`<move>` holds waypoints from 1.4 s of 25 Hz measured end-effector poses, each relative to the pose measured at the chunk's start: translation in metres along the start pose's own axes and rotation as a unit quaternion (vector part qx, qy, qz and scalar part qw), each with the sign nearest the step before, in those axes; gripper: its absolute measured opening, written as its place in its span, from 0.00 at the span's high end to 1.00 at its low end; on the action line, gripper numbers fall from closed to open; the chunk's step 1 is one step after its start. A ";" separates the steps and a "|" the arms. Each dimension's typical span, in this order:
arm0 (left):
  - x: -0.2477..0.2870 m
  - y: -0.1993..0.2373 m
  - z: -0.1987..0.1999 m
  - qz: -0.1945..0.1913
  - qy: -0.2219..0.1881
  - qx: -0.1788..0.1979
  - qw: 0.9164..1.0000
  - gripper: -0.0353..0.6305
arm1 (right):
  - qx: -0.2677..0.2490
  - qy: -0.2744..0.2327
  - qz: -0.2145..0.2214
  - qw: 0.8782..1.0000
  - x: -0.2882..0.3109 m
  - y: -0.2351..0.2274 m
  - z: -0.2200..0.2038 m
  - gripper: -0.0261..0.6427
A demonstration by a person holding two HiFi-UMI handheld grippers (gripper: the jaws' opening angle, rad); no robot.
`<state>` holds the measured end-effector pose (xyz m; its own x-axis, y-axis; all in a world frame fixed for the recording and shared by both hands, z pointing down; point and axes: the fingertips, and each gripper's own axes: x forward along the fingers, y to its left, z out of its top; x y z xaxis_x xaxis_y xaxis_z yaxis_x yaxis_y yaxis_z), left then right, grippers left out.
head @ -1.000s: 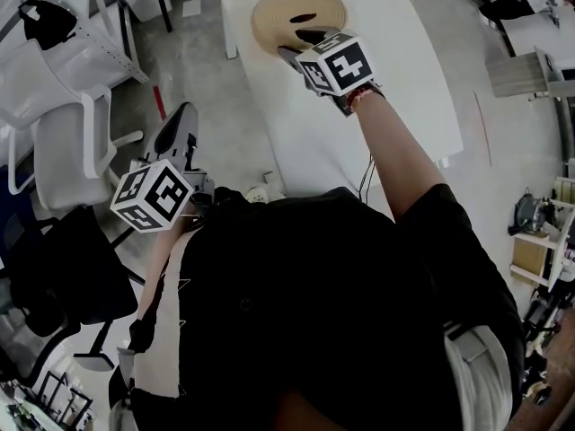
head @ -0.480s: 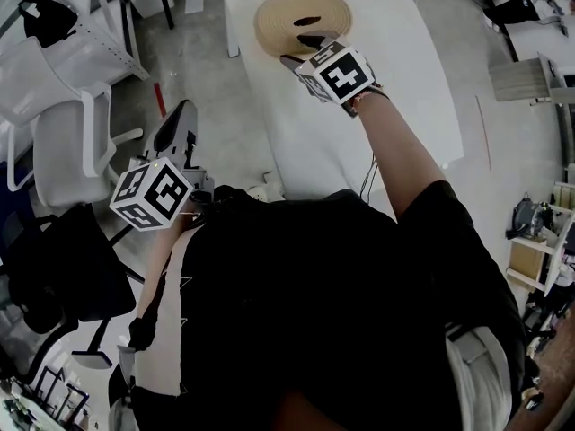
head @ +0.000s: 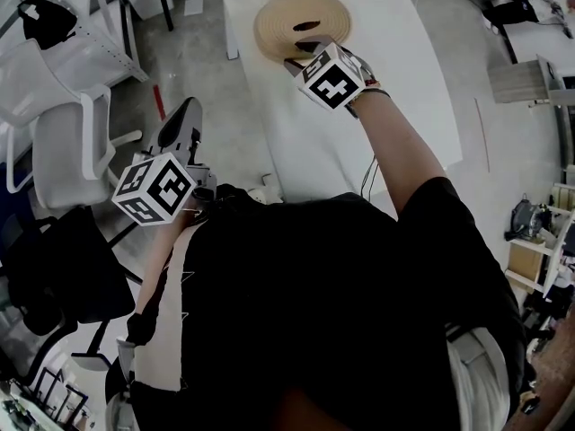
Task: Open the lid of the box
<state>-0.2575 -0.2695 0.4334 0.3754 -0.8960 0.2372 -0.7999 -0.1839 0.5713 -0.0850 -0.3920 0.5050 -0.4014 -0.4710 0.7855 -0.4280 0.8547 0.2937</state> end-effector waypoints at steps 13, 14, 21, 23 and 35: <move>0.003 -0.004 -0.001 -0.012 0.009 0.000 1.000 0.93 | -0.014 0.048 0.013 0.999 0.008 0.005 -0.008 0.75; 0.002 -0.004 0.000 -0.013 0.008 0.000 1.000 0.93 | -0.011 0.047 0.013 0.999 0.008 0.005 -0.008 0.75; -0.001 -0.007 0.001 -0.020 0.003 0.003 1.000 0.93 | 0.015 0.051 0.026 0.998 0.006 0.002 -0.013 0.76; -0.002 -0.009 0.002 -0.022 0.003 0.004 1.000 0.93 | 0.021 0.053 0.024 0.998 0.003 0.001 -0.013 0.76; -0.010 -0.004 0.009 -0.016 -0.011 0.001 1.000 0.93 | 0.097 0.008 0.040 0.994 -0.007 -0.004 -0.001 0.78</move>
<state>-0.2625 -0.2636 0.4219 0.3900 -0.8984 0.2019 -0.7887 -0.2129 0.5767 -0.0796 -0.3923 0.4987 -0.4283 -0.3974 0.8115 -0.5441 0.8304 0.1195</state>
